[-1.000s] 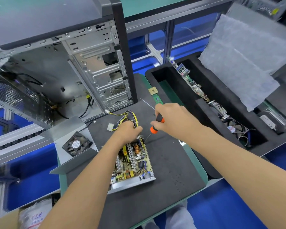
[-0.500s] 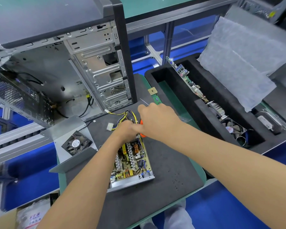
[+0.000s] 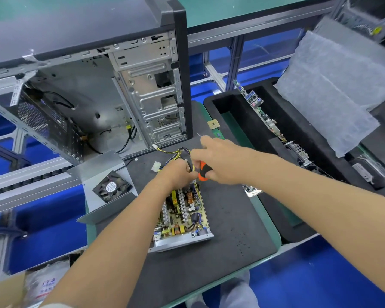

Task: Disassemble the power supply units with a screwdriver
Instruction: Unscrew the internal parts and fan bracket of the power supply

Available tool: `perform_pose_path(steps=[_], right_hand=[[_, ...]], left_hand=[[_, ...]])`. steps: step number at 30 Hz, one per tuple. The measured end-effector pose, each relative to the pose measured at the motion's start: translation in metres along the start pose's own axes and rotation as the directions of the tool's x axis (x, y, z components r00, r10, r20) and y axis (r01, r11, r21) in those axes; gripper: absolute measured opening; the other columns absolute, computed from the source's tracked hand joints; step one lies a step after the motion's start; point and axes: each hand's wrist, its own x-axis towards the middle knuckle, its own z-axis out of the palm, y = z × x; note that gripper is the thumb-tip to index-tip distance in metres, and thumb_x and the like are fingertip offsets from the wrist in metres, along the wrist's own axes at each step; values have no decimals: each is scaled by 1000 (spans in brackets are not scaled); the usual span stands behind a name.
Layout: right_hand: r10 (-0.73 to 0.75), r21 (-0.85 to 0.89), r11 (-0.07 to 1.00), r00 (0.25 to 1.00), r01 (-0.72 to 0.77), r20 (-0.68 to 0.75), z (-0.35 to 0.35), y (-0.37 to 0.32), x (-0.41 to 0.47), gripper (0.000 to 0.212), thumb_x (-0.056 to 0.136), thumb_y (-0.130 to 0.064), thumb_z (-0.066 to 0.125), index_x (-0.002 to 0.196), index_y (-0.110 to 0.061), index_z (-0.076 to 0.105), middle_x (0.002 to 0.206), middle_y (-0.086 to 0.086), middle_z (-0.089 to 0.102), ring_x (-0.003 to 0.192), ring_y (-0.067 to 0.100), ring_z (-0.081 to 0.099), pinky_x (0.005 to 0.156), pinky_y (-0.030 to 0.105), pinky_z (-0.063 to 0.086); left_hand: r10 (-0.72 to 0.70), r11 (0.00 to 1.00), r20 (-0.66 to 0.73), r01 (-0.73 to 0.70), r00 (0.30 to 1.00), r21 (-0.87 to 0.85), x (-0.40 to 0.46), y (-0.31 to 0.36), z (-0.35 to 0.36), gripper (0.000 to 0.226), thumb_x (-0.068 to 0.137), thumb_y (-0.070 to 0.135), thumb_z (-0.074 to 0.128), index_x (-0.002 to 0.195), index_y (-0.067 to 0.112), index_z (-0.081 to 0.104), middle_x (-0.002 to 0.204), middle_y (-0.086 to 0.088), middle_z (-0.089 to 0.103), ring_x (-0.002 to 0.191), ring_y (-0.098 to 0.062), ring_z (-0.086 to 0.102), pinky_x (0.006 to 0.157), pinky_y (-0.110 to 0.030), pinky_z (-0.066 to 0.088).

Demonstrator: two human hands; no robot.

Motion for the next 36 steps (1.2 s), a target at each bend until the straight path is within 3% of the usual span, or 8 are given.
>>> perform_pose_path(steps=[3,5,10,17,21,24,30,36], right_hand=[[146,163,976,989,-145,3,2,3,-6,57,82,-69,60,104,-19,44,88,2,48,81,30,50,65,38,41],[208,-54,975,972,-215,-107,9,-6,-5,65,86,-80,32,93,-15,42,68,1,37,69,29,44,53,34,32],[84,-29,996,996,-83,4,2,-13,2,34,92,-42,52,110,-15,43,90,3,47,86,31,52,68,39,47],[160,-202,966,987,-160,-17,2,-15,-6,42,99,-58,38,96,-17,29,75,7,41,72,29,41,62,36,38],[19,63,998,999,-17,-28,3,-11,-4,30,88,-29,66,102,-19,41,103,5,51,88,27,52,69,33,38],[89,205,975,996,-81,-28,3,-6,-4,43,81,-41,76,97,-24,39,101,0,50,93,27,51,72,34,39],[104,-198,971,983,-134,-153,8,-11,5,35,98,-60,35,103,-26,32,73,6,39,69,31,46,57,39,43],[85,179,982,991,-66,-102,2,-8,17,36,92,-47,61,99,-20,38,79,-2,49,76,26,51,66,39,49]], left_hand=[[35,999,16,-35,999,5,-4,-5,0,32,88,34,61,70,10,52,73,-10,51,68,-26,41,62,-36,37],[64,994,4,-64,998,-87,-8,-7,3,41,82,42,57,83,2,63,82,-15,62,74,-33,51,69,-43,46],[39,992,-78,-48,996,-115,-8,-10,8,33,80,37,58,62,16,40,66,-2,45,64,-20,36,58,-34,33],[29,994,-102,-40,994,-103,0,-15,11,40,85,44,60,64,15,43,64,-4,43,60,-21,35,57,-34,32],[12,997,-122,-21,992,-72,3,-16,14,36,88,38,62,65,13,46,66,-6,48,63,-22,42,60,-36,39],[16,996,-136,-28,991,-81,4,-16,13,40,88,39,64,64,13,45,65,-5,48,63,-22,41,58,-35,37],[47,986,-116,-64,992,-153,5,-19,16,35,83,31,61,77,-3,53,68,-9,45,63,-22,38,61,-36,35],[54,987,-106,-70,993,-146,4,-17,13,32,78,31,57,78,0,59,65,-6,49,60,-19,37,57,-34,34]])
